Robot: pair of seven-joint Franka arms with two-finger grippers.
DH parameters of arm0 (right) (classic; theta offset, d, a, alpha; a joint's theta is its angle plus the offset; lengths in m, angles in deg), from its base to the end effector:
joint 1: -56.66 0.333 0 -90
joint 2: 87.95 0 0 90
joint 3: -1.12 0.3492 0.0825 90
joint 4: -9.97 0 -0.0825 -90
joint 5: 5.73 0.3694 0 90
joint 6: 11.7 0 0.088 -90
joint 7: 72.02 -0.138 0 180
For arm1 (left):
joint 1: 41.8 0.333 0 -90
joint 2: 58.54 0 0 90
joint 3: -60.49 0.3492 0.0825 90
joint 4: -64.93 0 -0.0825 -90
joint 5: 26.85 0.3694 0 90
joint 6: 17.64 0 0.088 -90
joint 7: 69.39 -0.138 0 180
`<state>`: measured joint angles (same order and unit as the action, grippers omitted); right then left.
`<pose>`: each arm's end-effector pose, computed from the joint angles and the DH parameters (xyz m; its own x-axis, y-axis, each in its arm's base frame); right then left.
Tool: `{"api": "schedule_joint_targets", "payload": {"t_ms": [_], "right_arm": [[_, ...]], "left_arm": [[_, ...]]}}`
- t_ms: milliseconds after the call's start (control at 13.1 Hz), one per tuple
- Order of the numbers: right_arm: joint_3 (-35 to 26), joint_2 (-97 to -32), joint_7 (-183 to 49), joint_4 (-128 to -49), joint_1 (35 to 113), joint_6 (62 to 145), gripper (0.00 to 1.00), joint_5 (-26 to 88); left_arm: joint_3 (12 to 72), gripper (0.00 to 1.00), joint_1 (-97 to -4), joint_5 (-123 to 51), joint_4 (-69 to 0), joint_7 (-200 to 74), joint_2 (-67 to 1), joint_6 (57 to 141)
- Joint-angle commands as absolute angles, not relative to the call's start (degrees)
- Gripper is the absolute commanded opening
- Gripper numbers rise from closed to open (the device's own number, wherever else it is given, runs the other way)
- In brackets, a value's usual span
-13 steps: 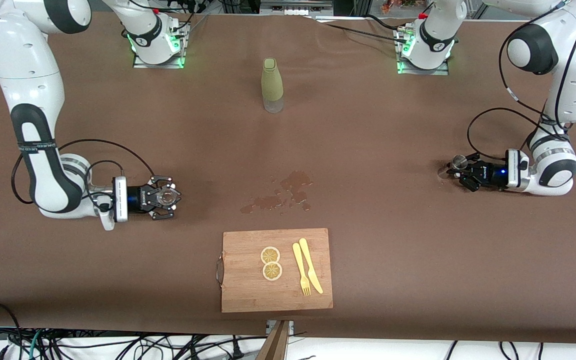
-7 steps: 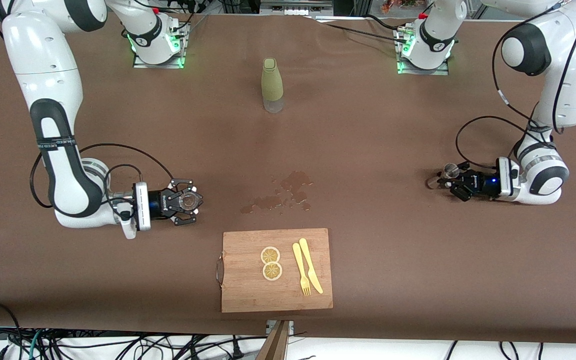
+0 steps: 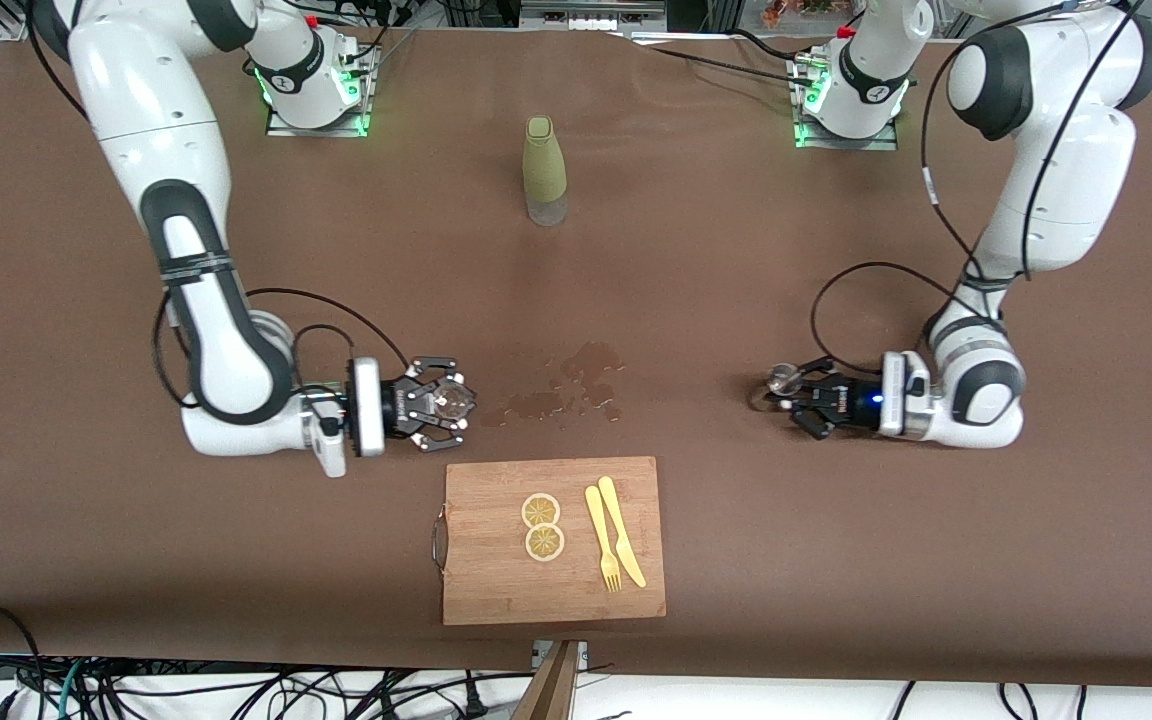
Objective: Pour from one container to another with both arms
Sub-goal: 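Carry the beaker with the right gripper toward the jigger in the left gripper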
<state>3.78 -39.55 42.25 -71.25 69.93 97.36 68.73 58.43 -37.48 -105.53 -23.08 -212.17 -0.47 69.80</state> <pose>0.6830 0.2886 0.2322 0.1405 0.3921 0.9091 0.9783 0.0865 -0.1885 0.6444 -0.1098 0.1083 0.0567 -0.0503 0.9971 -0.9896 0.1292 0.0628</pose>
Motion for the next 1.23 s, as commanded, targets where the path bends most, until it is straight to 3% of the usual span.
{"api": "schedule_joint_targets", "payload": {"t_ms": [0, 460, 1149], "right_arm": [[3.3, -40.6, 38.1, -70.4, 74.7, 105.1, 0.0, 71.3], [2.8, -40.6, 28.2, -66.8, 83.8, 119.7, 0.0, 67.1], [2.7, -40.7, 19.1, -66.4, 88.5, 123.8, 0.0, 49.2]], "left_arm": [[56.0, 0.0, -41.3, -109.4, -23.9, -210.7, -1.3, 76.4], [51.1, 0.0, -49.1, -116.7, -21.7, -207.9, 0.5, 87.4], [50.7, 0.0, -55.2, -120.9, -16.8, -206.9, 2.5, 89.9]]}}
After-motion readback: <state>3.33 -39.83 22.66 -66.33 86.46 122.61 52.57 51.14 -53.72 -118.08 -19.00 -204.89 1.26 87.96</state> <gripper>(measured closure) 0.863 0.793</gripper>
